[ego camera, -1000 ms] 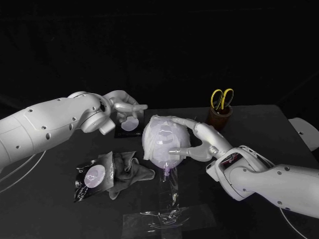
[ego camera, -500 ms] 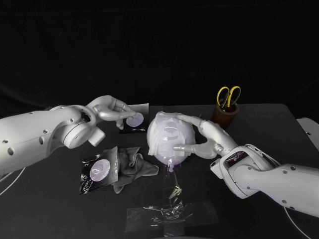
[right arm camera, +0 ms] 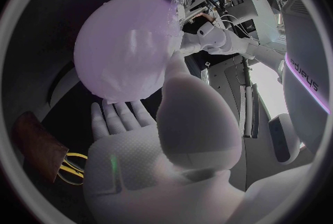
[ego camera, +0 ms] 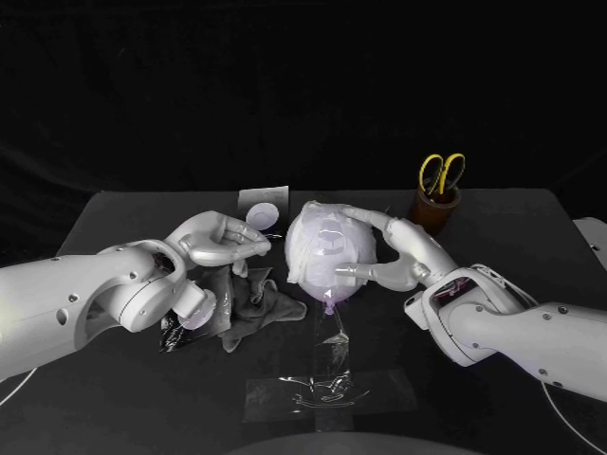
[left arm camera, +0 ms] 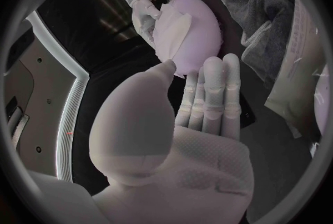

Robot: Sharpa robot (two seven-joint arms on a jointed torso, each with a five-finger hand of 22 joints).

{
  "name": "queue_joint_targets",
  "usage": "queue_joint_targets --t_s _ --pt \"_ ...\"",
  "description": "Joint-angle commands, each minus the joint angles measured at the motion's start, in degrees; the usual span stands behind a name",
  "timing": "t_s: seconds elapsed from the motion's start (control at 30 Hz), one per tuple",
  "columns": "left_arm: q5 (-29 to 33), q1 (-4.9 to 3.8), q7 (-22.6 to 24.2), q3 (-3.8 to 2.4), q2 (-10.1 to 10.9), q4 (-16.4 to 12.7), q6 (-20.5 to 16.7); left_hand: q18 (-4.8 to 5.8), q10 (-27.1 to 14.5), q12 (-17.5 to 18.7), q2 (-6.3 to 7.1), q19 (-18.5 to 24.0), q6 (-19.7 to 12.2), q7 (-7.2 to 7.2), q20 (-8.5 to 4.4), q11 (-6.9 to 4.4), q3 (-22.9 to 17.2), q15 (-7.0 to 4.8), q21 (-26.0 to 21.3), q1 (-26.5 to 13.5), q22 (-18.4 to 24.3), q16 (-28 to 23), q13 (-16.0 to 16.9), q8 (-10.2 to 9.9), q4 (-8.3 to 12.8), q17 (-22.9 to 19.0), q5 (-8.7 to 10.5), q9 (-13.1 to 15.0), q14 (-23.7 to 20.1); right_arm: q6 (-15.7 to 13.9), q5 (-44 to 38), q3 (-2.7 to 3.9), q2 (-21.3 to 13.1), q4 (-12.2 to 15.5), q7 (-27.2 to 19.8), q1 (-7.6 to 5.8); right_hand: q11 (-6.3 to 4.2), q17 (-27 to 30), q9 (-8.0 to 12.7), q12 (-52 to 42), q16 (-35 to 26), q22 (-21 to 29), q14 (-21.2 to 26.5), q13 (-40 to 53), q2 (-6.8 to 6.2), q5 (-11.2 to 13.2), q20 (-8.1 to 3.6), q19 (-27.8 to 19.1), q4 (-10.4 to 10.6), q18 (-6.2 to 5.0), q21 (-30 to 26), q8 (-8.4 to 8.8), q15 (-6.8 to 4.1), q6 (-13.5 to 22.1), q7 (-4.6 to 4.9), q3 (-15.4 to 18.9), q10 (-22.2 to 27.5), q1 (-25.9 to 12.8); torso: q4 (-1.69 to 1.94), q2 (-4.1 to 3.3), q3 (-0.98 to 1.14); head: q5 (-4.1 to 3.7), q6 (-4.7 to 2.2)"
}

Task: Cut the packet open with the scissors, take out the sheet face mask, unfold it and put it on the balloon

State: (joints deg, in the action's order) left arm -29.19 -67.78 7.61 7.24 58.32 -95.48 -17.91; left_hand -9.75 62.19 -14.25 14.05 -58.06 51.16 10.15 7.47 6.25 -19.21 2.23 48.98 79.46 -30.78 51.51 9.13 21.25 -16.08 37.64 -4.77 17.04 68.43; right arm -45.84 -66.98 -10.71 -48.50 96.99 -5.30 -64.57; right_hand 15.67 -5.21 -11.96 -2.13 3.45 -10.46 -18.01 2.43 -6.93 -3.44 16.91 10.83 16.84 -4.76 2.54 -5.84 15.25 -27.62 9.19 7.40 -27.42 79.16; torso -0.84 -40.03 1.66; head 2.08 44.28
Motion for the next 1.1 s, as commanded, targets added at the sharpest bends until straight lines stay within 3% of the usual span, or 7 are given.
queue_joint_targets --t_s 0.03,0.17,0.3,0.5,0.63,0.73,1.1 --pt "-4.97 0.62 4.97 -0.03 0.06 -1.42 -5.48 -0.83 0.64 0.12 0.66 -0.64 0.36 0.08 -0.12 0.02 0.88 -0.22 -0.26 0.64 0.12 0.01 -0.02 -0.19 0.24 0.14 0.75 -0.11 0.67 1.82 -0.02 -0.15 -0.02 -0.1 -0.09 0.28 -0.02 0.08 -0.06 -0.28 -0.35 -0.04 0.46 0.05 0.43 0.26 -0.04 0.29 0.09 -0.36 0.23 -0.06 0.11 -0.38 7.82 -0.3 0.55 0.26 -0.01 0.02 -0.03 0.17 0.49" --pt "-9.79 1.15 7.0 0.02 0.16 -2.74 -8.6 -0.87 2.66 -1.42 0.64 -1.09 0.87 -0.73 -0.5 -0.75 1.54 -0.79 -0.12 2.98 0.07 0.78 0.65 0.2 1.43 0.64 0.8 -0.13 1.05 1.88 0.0 -0.15 -0.08 -0.07 -0.07 0.33 -0.02 0.13 -0.02 -0.29 -0.4 -0.08 0.52 0.05 0.68 0.28 -0.04 0.37 0.07 -0.33 0.26 -0.04 0.13 -0.39 7.82 -0.44 0.58 0.36 0.01 -0.05 -0.01 0.25 0.95" --pt "-15.79 1.87 8.58 0.05 0.28 -4.08 -11.82 -0.81 4.71 -6.44 0.63 -2.26 1.41 -1.71 -1.39 -1.86 2.67 -1.68 1.71 5.29 -1.24 10.74 3.56 1.83 3.24 11.87 0.85 0.51 6.22 1.94 0.03 -0.15 -0.12 -0.02 -0.06 0.36 -0.02 0.13 -0.02 -0.29 -0.4 -0.08 0.52 0.05 0.68 0.28 -0.04 0.37 0.07 -0.33 0.26 -0.04 0.13 -0.39 7.82 -0.44 0.58 0.36 0.03 0.03 0.04 0.35 1.41" --pt "-23.51 3.48 7.79 0.05 0.15 -5.26 -15.08 2.3 -7.64 -31.96 -1.49 -10.16 -2.74 -2.38 -2.02 -2.66 9.06 -2.72 19.05 5.8 -22.35 29.04 21.63 9.77 3.16 33.84 0.39 4.03 13.39 2.02 0.09 -0.15 -0.13 -0.1 -0.06 0.41 -0.02 0.13 -0.02 -0.29 -0.4 -0.08 0.52 0.05 0.68 0.28 -0.04 0.37 0.07 -0.33 0.26 -0.04 0.13 -0.39 7.82 -0.44 0.58 0.36 0.02 0.13 0.0 0.42 2.01" --pt "-26.72 4.66 6.25 0.05 -0.05 -5.67 -16.64 3.66 -8.06 -39.21 -1.83 -14.06 -2.65 -3.0 -2.23 -3.48 11.56 -2.68 24.93 6.27 -30.66 33.45 25.67 14.16 2.07 41.3 1.01 6.02 16.81 2.08 0.1 -0.15 -0.17 -0.16 -0.04 0.46 -0.02 0.13 -0.02 -0.29 -0.4 -0.08 0.52 0.05 0.68 0.28 -0.04 0.37 0.07 -0.33 0.26 -0.04 0.13 -0.39 7.82 -0.44 0.58 0.36 0.0 0.13 -0.03 0.41 2.14" --pt "-28.92 5.32 4.63 0.05 -0.36 -5.9 -17.38 4.28 -8.49 -43.31 -2.33 -15.66 -2.86 -3.57 -2.5 -3.78 14.7 -3.16 27.68 6.13 -34.49 35.19 27.68 17.56 0.1 44.61 1.78 7.52 18.27 2.12 0.1 -0.15 -0.21 -0.18 -0.04 0.51 -0.02 0.17 0.03 -0.28 -0.44 -0.09 0.61 0.04 0.74 0.29 -0.05 0.41 0.07 -0.32 0.27 -0.02 0.13 -0.34 7.83 -0.47 0.74 0.39 0.01 0.05 -0.02 0.36 2.19" --pt "-32.6 5.91 0.29 0.04 -1.51 -6.15 -17.6 4.76 -8.84 -45.49 -3.23 -16.92 -3.35 -4.0 -2.74 -3.95 18.56 -3.3 29.56 5.73 -37.25 36.46 28.57 19.82 -0.46 47.29 1.94 8.41 19.44 2.17 0.11 -0.15 -0.23 -0.05 -0.03 0.61 -0.02 0.17 0.03 -0.28 -0.44 -0.09 0.61 0.04 0.74 0.29 -0.05 0.41 0.07 -0.32 0.27 -0.02 0.13 -0.34 7.83 -0.47 0.74 0.39 -0.08 0.0 0.04 0.41 2.43"
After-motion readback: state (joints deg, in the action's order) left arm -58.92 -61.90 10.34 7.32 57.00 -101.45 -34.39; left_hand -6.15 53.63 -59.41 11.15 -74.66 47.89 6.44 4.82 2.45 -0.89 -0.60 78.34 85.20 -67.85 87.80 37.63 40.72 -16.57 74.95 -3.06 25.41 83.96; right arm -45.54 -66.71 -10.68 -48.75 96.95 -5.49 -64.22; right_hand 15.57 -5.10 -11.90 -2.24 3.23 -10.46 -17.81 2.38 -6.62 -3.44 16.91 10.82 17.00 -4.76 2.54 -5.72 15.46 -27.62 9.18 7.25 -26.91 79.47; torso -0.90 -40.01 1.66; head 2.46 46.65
